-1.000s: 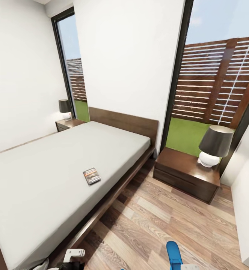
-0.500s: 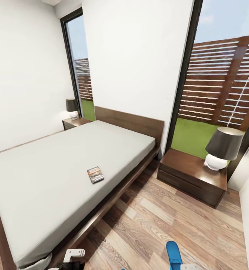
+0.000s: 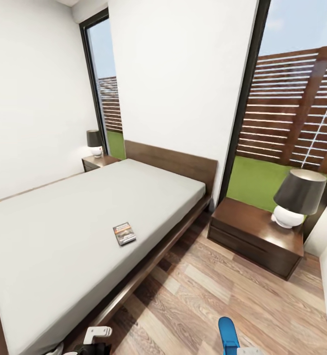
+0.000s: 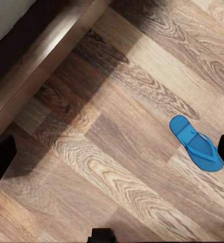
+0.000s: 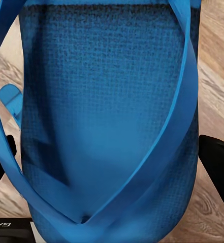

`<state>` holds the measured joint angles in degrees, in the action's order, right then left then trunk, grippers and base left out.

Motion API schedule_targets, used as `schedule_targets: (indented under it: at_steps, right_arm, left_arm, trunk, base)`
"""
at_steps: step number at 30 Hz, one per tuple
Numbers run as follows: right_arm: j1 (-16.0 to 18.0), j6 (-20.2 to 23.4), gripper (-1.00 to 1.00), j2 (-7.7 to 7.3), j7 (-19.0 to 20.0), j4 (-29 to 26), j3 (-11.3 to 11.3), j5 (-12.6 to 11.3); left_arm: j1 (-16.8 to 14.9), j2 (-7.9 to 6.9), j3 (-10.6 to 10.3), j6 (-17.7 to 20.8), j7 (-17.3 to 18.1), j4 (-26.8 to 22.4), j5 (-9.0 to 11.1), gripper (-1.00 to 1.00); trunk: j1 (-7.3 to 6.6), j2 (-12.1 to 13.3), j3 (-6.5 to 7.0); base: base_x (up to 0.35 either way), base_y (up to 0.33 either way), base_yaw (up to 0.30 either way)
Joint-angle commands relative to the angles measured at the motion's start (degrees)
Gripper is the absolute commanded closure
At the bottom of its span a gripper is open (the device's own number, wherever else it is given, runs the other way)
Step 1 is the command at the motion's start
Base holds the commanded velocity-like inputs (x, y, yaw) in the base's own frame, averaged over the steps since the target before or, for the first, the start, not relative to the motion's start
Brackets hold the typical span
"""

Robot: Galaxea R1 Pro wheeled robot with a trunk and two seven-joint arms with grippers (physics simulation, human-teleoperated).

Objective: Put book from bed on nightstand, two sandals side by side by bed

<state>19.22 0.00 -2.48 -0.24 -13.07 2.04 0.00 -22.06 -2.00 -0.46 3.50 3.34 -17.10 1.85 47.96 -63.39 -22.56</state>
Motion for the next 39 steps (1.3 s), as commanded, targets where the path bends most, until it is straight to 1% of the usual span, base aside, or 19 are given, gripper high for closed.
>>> schedule_targets:
  at_steps: [1,17,31,39]
  right_arm:
    - [0.03,0.0,1.0,-0.02,-0.02,-0.02,0.2,0.0]
    - [0.03,0.0,1.0,-0.07,-0.03,-0.03,0.16,0.0]
    - [0.03,0.0,1.0,-0.07,-0.02,-0.03,0.16,0.0]
    - [0.03,0.0,1.0,-0.07,-0.02,-0.03,0.16,0.0]
  left_arm:
    - [-0.01,-0.02,-0.05,0.14,0.17,-0.12,0.17,-1.0]
    - [-0.01,-0.02,-0.02,-0.67,0.17,-0.12,0.21,-1.0]
    - [-0.01,-0.02,-0.02,-0.69,0.19,-0.12,0.26,-1.0]
    - [-0.01,-0.02,-0.01,-0.99,0.21,-0.12,0.3,-1.0]
  trunk:
    - [0.01,-0.03,-0.06]
    - [0.01,-0.03,-0.06]
    - [0.01,-0.03,-0.06]
    - [0.01,-0.03,-0.06]
  base:
    - [0.11,-0.1,0.001]
    - [0.041,-0.087,-0.02]
    - [0.005,-0.018,-0.005]
    - [0.098,-0.071,-0.001]
